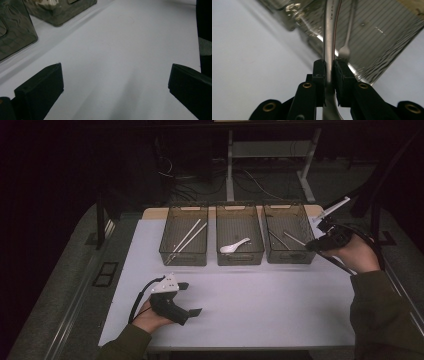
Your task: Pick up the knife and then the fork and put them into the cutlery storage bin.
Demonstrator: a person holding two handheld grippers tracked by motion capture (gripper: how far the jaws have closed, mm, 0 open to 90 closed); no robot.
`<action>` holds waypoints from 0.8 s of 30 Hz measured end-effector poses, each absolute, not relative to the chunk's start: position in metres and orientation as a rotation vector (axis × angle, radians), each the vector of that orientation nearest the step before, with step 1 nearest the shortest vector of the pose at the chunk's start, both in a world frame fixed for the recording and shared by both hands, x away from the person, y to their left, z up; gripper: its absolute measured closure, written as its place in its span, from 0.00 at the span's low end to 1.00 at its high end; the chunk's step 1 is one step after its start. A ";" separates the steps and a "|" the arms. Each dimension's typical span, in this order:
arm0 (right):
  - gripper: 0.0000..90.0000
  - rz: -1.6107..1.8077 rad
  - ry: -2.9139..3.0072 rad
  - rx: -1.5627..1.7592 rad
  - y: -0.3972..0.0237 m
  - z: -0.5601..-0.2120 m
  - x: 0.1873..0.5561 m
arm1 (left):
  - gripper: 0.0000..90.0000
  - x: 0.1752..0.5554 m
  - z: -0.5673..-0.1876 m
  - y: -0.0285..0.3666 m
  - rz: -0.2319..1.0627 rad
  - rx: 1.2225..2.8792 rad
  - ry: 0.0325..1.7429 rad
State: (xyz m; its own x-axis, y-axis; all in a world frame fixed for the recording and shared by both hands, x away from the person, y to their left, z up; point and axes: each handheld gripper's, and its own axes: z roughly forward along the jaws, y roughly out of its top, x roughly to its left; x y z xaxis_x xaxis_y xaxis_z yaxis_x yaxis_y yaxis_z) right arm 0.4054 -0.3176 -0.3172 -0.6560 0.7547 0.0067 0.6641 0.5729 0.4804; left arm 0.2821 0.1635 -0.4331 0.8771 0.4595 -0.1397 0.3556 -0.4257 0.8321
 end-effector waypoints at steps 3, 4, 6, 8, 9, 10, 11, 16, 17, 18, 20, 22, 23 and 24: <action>0.88 0.657 2.581 1.247 -0.317 -0.320 0.424 | 0.00 0.282 -0.432 0.163 0.129 2.055 0.591; 0.88 0.649 2.570 1.276 -0.316 -0.322 0.433 | 0.00 0.282 -0.432 0.163 0.131 2.052 0.588; 0.88 0.634 2.556 1.312 -0.316 -0.325 0.445 | 0.00 0.283 -0.432 0.163 0.130 2.045 0.591; 0.88 0.618 2.542 1.359 -0.314 -0.328 0.460 | 0.00 0.283 -0.431 0.162 0.135 2.046 0.592; 0.88 0.612 2.541 1.368 -0.313 -0.329 0.465 | 0.00 0.284 -0.431 0.161 0.136 2.041 0.595; 0.88 0.592 2.538 1.386 -0.310 -0.332 0.473 | 0.00 0.284 -0.431 0.160 0.137 2.044 0.590; 0.88 0.586 2.535 1.399 -0.308 -0.334 0.479 | 0.00 0.284 -0.431 0.159 0.138 2.045 0.590; 0.88 0.566 2.525 1.446 -0.297 -0.343 0.507 | 0.00 0.284 -0.431 0.160 0.135 2.047 0.584; 0.88 0.560 2.520 1.458 -0.294 -0.345 0.511 | 0.00 0.284 -0.431 0.160 0.135 2.047 0.584; 0.88 0.558 2.514 1.460 -0.292 -0.347 0.516 | 0.00 0.284 -0.431 0.160 0.133 2.043 0.585; 0.88 0.558 2.513 1.466 -0.287 -0.351 0.524 | 0.00 0.284 -0.431 0.161 0.131 2.039 0.585; 0.88 0.552 2.513 1.472 -0.282 -0.356 0.529 | 0.00 0.284 -0.431 0.161 0.131 2.043 0.582; 0.88 0.550 2.515 1.477 -0.280 -0.359 0.532 | 0.00 0.284 -0.431 0.162 0.130 2.045 0.580; 0.88 0.545 2.512 1.480 -0.278 -0.363 0.534 | 0.00 0.283 -0.432 0.162 0.131 2.043 0.578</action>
